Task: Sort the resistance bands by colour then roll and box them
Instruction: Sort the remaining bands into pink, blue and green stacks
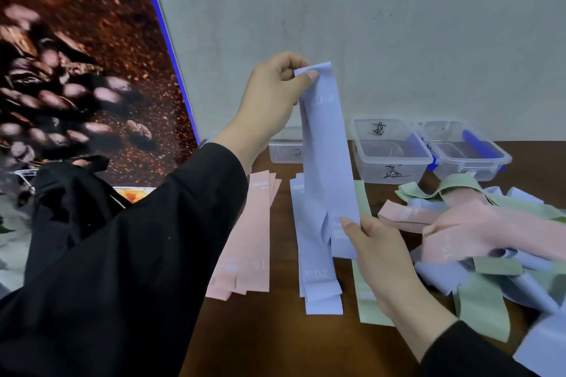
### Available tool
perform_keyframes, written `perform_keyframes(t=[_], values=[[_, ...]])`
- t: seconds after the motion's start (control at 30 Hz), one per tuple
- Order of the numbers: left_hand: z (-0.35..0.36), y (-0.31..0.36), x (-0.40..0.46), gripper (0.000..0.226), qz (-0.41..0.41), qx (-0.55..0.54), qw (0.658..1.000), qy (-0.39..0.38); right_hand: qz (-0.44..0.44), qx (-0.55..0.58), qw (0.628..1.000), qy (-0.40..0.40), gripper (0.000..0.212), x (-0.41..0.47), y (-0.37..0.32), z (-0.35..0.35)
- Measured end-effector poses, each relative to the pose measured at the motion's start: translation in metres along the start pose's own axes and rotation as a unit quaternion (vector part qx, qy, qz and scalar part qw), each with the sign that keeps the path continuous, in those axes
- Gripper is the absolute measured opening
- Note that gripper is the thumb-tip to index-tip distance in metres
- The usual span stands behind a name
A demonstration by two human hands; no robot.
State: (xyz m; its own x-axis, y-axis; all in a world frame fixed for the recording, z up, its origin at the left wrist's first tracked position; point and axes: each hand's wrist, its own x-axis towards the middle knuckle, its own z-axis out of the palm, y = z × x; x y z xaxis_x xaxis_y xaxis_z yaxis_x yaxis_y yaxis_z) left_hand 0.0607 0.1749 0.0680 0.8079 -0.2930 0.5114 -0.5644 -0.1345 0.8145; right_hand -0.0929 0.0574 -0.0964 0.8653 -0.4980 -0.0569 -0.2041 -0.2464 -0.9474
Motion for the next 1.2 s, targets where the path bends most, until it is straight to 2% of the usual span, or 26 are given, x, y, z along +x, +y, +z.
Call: perform_keyframes(t=[0.13,0.3,0.37,0.43,0.5,0.57,0.67,0.8,0.87,1.1,1.2], values=[[0.0,0.011,-0.003,0.004,0.018,0.004,1.0,-0.004,-0.035,-0.015,0.998,0.051,0.026,0.008,0.001,-0.008],[0.002,0.022,-0.007,0.007,0.016,0.003,1.0,-0.003,-0.061,0.036,0.997,-0.022,0.009,0.008,-0.001,-0.012],[0.002,0.027,-0.009,0.007,0.015,-0.009,1.0,-0.004,-0.065,0.024,0.998,0.005,0.023,0.01,-0.002,-0.008],[0.001,0.033,-0.011,0.009,0.018,-0.021,1.0,-0.012,-0.082,0.003,0.996,0.046,0.054,0.015,-0.005,-0.006],[0.0,0.04,-0.012,0.009,0.024,-0.02,0.999,-0.022,-0.102,-0.005,0.994,0.036,0.083,0.02,-0.012,-0.007],[-0.002,0.046,-0.013,0.007,0.03,-0.017,0.999,-0.03,-0.116,0.02,0.993,-0.005,0.094,0.026,-0.019,-0.008],[-0.005,0.054,-0.012,0.007,0.036,-0.018,0.999,-0.034,-0.135,0.036,0.989,-0.041,0.079,0.032,-0.031,-0.009],[-0.013,0.057,-0.006,0.008,0.035,-0.017,0.999,-0.015,-0.128,0.077,0.986,-0.075,0.024,0.027,-0.036,-0.009],[-0.016,0.051,-0.003,0.009,0.024,-0.012,1.0,-0.007,-0.095,0.095,0.986,-0.1,0.014,0.014,-0.033,-0.007],[-0.001,-0.03,0.008,0.009,-0.091,0.044,0.995,-0.016,-0.004,0.084,0.983,-0.165,0.02,-0.03,-0.014,-0.003],[0.015,-0.075,0.005,0.008,-0.136,0.072,0.987,-0.037,0.008,0.004,0.983,-0.183,0.051,-0.039,-0.006,-0.001]])
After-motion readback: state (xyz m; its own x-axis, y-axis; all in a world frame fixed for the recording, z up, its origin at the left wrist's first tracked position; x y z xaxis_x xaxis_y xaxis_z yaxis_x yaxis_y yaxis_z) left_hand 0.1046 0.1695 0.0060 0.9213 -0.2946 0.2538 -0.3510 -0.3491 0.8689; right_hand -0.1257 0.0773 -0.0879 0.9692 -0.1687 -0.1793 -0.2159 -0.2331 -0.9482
